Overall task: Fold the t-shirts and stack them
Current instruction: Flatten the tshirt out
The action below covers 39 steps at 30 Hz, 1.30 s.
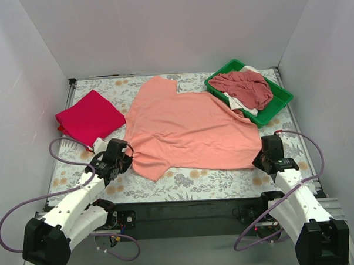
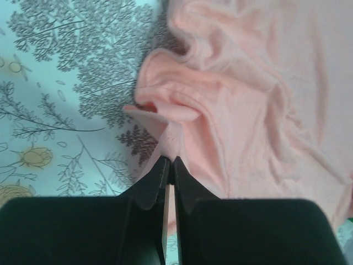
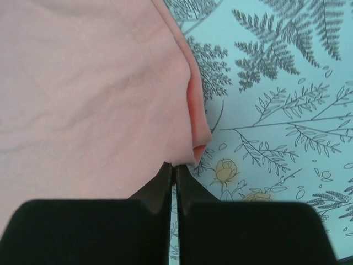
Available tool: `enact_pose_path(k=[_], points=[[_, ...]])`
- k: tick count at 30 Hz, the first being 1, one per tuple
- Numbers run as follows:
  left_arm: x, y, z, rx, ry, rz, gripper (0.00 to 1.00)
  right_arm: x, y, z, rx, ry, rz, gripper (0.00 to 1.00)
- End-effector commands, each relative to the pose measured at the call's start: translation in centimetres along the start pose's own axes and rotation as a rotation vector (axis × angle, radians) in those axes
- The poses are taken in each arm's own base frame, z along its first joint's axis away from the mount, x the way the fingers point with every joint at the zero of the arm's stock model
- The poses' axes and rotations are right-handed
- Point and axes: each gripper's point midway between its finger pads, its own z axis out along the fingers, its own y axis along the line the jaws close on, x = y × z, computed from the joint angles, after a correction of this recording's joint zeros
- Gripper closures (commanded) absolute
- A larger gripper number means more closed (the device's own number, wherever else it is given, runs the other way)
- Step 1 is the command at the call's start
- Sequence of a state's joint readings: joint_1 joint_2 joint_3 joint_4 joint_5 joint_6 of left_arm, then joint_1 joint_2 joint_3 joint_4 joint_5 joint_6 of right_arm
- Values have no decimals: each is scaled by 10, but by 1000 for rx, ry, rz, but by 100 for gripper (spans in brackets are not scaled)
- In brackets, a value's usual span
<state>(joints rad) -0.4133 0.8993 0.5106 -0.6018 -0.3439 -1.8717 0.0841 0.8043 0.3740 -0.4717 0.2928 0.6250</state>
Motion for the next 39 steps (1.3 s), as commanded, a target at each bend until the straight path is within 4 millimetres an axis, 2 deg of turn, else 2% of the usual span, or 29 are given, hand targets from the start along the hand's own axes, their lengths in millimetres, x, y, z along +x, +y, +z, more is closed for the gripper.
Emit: enact_pose_path(k=[1, 4, 5, 7, 8, 11, 12, 14, 15, 18, 19, 20, 21, 22, 24, 25, 28, 29, 32, 33, 35, 36, 38, 39], points=[[-26, -35, -20, 107, -62, -9, 100, -47, 20, -21, -63, -123, -55, 99], [-45, -62, -40, 184, -105, -34, 100, -74, 40, -39, -135, -178, -77, 99], [-54, -76, -50, 222, -120, -45, 100, -90, 50, -50, -163, -210, -78, 99], [-65, -91, -63, 267, -143, -53, 100, -106, 59, -61, -190, -245, -89, 99], [-76, -106, -78, 314, -163, -66, 100, -124, 67, -75, -213, -292, -84, 99], [-99, -127, -103, 382, -226, -87, 100, -149, 75, -98, -237, -366, -101, 99], [-111, -137, -117, 420, -256, -87, 100, -165, 81, -114, -260, -409, -97, 99], [-126, -149, -134, 468, -306, -102, 100, -178, 84, -130, -276, -452, -101, 99], [-141, -160, -154, 510, -343, -119, 100, -191, 88, -146, -294, -495, -95, 99], [-157, -180, -187, 594, -382, -78, 100, -211, 93, -174, -322, -565, -106, 99], [-169, -189, -212, 644, -412, -62, 100, -222, 97, -194, -349, -605, -103, 99], [-175, -195, -225, 674, -425, -60, 100, -227, 99, -203, -360, -623, -107, 99], [-183, -205, -251, 742, -443, -54, 100, -230, 99, -210, -364, -633, -116, 99], [-189, -209, -266, 775, -469, -24, 100, -240, 100, -232, -387, -677, -112, 99], [-196, -216, -290, 830, -493, 2, 100, -249, 99, -252, -396, -722, -110, 99], [-202, -223, -318, 899, -507, 12, 100, -255, 98, -275, -423, -767, -102, 99], [-209, -229, -355, 984, -543, 71, 100, -261, 98, -312, -485, -836, -98, 99], [-216, -229, -379, 1030, -574, 70, 100, -265, 95, -336, -513, -884, -90, 99], [-219, -228, -419, 1131, -599, 97, 100, -266, 93, -371, -572, -941, -85, 99], [-223, -224, -442, 1178, -623, 99, 100, -267, 91, -389, -601, -973, -81, 99], [-227, -218, -470, 1238, -654, 102, 100, -263, 90, -410, -651, -1000, -81, 99], [-233, -210, -499, 1291, -693, 94, 100, -262, 87, -428, -676, -1031, -74, 99], [-239, -200, -523, 1329, -736, 80, 100, -260, 82, -447, -708, -1065, -67, 99], [-245, -189, -547, 1371, -776, 62, 100, -259, 81, -455, -720, -1073, -56, 99]])
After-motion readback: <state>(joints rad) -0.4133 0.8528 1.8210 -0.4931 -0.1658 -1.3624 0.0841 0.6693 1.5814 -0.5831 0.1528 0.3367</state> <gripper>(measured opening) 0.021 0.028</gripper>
